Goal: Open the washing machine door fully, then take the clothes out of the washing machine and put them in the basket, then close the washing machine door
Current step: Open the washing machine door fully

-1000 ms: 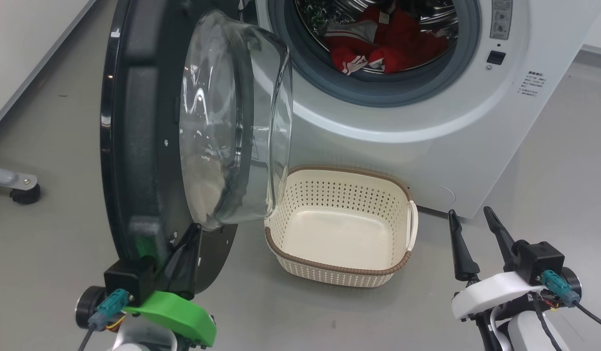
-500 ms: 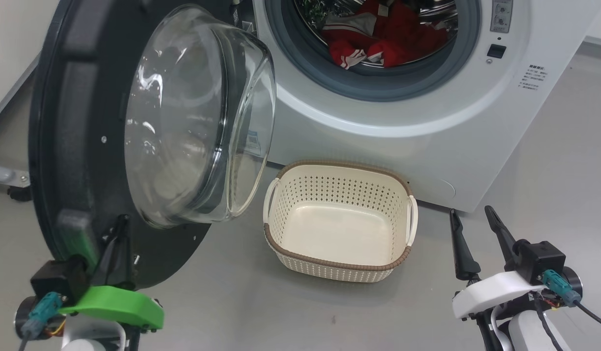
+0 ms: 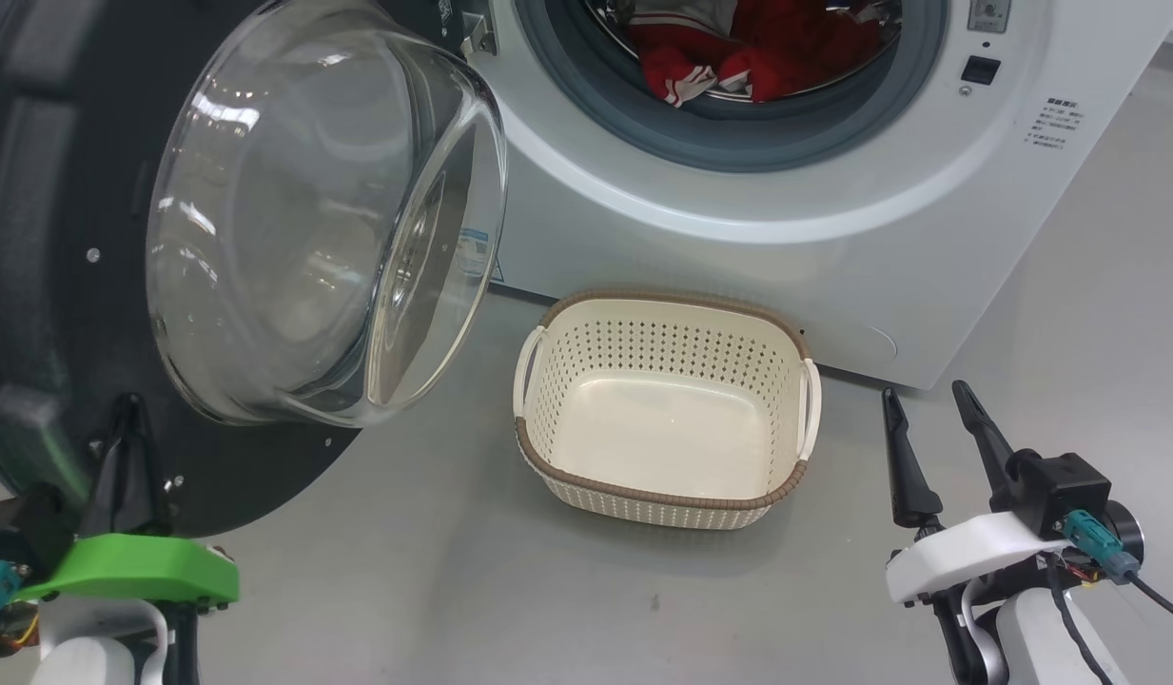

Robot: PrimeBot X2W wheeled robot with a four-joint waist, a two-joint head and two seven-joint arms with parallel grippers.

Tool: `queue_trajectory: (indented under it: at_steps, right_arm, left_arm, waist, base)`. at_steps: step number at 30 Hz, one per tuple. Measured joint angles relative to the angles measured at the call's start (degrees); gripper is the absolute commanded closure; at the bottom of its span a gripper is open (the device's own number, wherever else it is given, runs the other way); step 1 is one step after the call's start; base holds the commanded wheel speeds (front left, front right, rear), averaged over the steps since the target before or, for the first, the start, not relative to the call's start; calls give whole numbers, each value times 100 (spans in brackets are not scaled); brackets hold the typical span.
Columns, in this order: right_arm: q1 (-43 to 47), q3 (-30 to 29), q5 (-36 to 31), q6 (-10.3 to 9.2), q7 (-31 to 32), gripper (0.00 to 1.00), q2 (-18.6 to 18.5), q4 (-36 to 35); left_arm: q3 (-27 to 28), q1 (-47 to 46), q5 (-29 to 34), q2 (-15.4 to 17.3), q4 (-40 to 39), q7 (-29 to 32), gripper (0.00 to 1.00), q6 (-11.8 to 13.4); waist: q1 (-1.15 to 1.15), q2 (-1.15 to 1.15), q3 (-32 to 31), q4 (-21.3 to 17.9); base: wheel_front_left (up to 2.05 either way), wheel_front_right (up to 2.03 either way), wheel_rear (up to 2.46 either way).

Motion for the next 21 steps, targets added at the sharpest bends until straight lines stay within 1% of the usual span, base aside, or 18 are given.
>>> queue_trajectory:
  at_steps: [13,21]
  right_arm:
    - [-147,-87,-138,2,0,0,-3,-15]
    - [-170,-112,-165,51,0,0,-3,-5]
  left_arm:
    - [438,-446,-62,63,547,-254,100,2]
    - [549,-553,-85,71,801,-355,100,2]
  waist:
    - [0,0,256,5]
    - [0,0,271,11]
  base:
    - [0,0,0]
    - [0,0,0]
